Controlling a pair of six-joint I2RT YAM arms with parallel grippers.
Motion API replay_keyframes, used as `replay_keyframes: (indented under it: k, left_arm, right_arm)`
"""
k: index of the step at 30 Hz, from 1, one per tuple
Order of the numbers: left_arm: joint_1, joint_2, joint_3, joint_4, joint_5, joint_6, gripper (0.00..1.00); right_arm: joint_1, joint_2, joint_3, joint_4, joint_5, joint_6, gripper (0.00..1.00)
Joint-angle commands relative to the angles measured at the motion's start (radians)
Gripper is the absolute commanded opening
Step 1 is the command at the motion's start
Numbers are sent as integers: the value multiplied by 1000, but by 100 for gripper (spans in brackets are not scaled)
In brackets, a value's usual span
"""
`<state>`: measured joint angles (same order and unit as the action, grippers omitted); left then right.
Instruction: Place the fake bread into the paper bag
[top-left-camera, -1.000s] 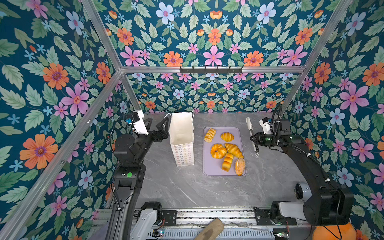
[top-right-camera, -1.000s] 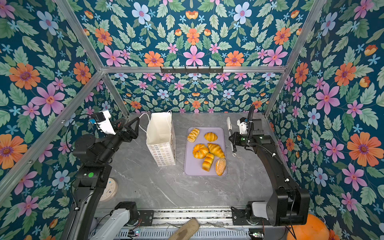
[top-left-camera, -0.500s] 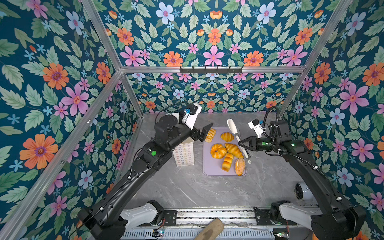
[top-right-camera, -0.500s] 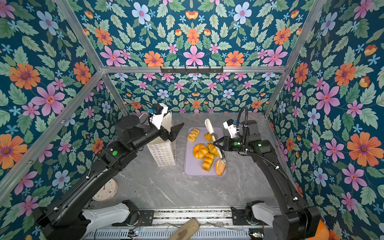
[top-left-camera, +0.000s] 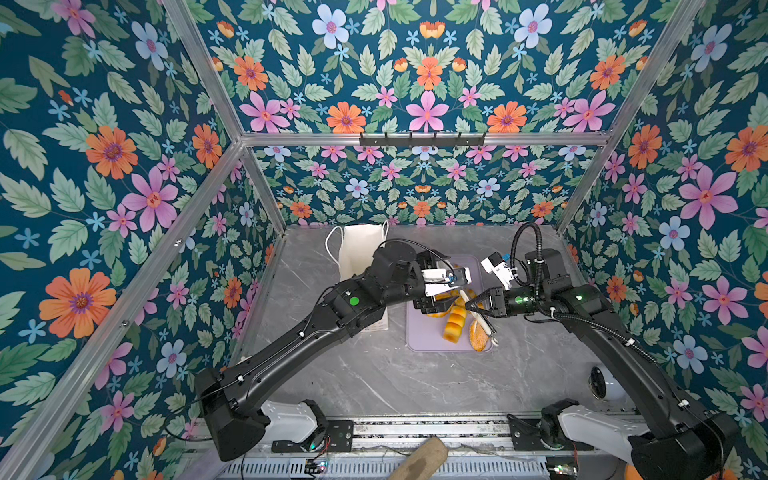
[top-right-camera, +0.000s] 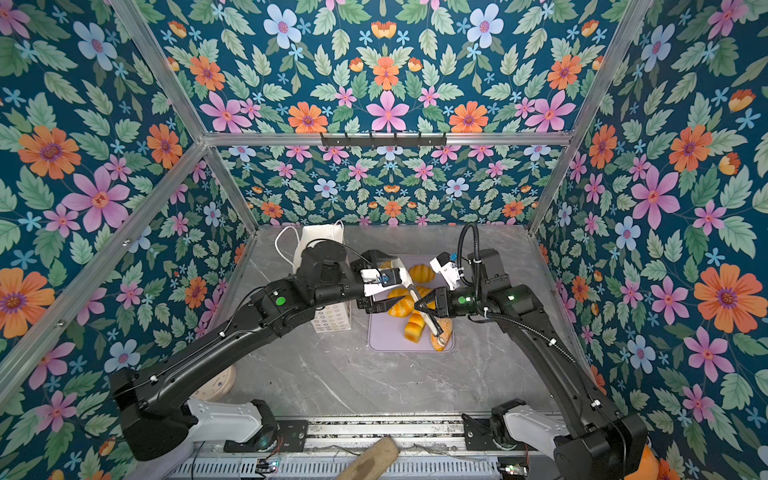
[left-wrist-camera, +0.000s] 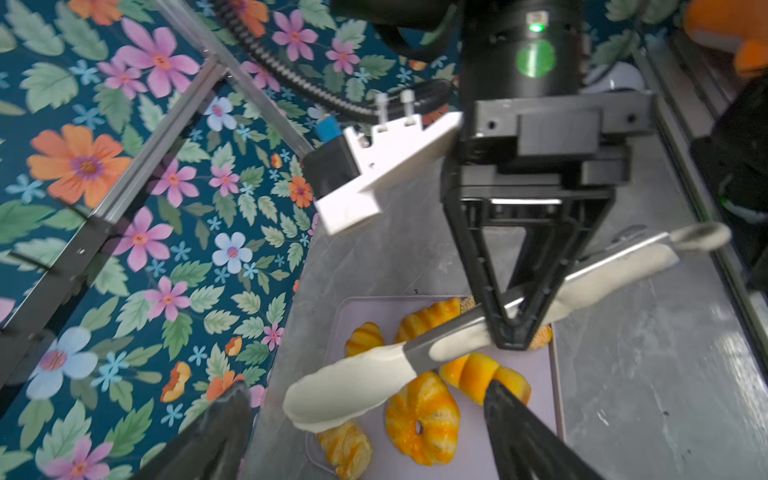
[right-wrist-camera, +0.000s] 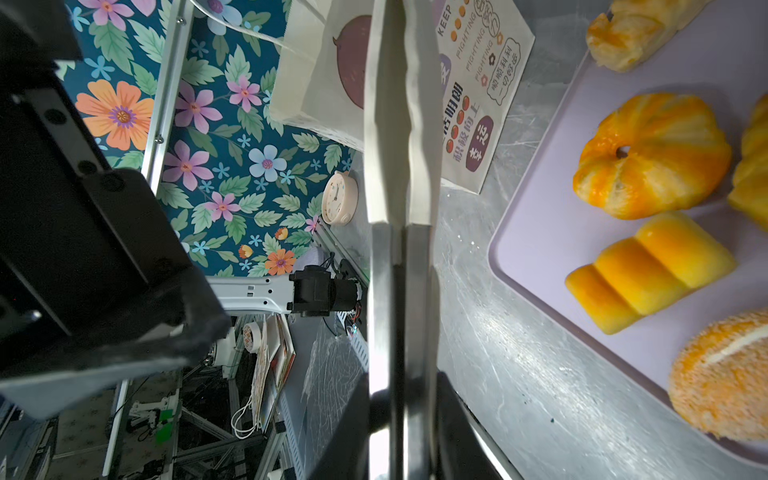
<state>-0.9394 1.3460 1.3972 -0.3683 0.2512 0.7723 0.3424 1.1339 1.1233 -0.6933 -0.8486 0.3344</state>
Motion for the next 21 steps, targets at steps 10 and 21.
replay_keyframes:
  k: [10, 21]
  left_arm:
    - [-53, 76, 33, -201, -88, 209, 77]
    - [-129, 133, 29, -221, -188, 245, 54]
  right_arm:
    - [61, -2, -20, -64, -10, -38, 23]
    - [76, 4, -26, -61, -17, -34, 23]
